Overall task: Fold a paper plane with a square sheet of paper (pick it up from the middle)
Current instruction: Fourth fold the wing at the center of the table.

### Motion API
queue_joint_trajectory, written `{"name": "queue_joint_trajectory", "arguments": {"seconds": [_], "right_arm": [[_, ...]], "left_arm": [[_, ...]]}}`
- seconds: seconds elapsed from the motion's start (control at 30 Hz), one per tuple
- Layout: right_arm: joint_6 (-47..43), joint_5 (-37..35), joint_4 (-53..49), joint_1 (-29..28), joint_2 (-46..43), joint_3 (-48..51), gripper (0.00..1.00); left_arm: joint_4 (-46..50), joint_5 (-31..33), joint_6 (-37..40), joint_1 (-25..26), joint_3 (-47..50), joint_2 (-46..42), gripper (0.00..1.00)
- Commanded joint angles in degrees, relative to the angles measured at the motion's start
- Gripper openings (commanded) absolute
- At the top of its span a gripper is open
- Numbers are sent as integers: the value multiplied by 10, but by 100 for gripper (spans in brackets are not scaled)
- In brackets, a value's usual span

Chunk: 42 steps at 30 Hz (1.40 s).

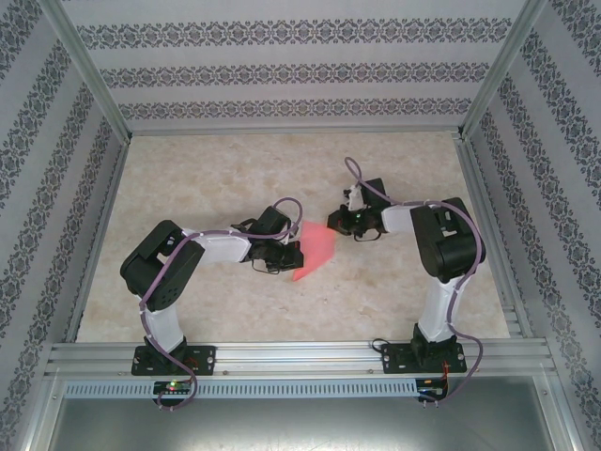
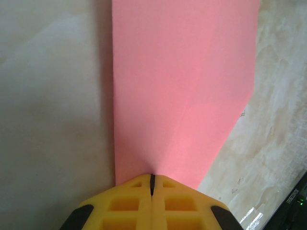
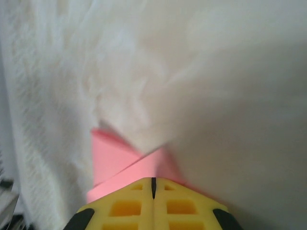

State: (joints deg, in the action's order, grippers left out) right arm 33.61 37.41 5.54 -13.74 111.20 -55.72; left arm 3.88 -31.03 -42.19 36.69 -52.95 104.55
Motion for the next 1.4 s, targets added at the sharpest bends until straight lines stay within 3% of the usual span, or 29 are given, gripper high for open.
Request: {"name": "queue_joint_trajectory", "arguments": {"seconds": [0.0,0.13,0.3,0.53,0.73,0.87,1.0,1.37], "right_arm": [[-12,-75,-16,22,-22,-13,0],[7,-79,-13,10,-90,15,0],[49,-78,1,-56,-143,68,0],[111,-73,46,-132,-93,81,0],[112,-84,35,-135,-56,78,0],[90,-104,11,-133,-43,80,0],[91,-110,10,-132,-29,83,0],[99,-116,6,-134,-16,82,0]], "left_arm": [[101,10,27,6,23,25,0],[106,13,47,5,6,27,0],[98,17,59,5,-1,21,0],[82,16,63,5,10,3,0],[76,-3,52,-6,10,-25,1],[120,-1,55,-35,-25,-82,13],[137,10,59,-42,-46,-107,18],[33,-56,6,-17,-13,-51,19]]}}
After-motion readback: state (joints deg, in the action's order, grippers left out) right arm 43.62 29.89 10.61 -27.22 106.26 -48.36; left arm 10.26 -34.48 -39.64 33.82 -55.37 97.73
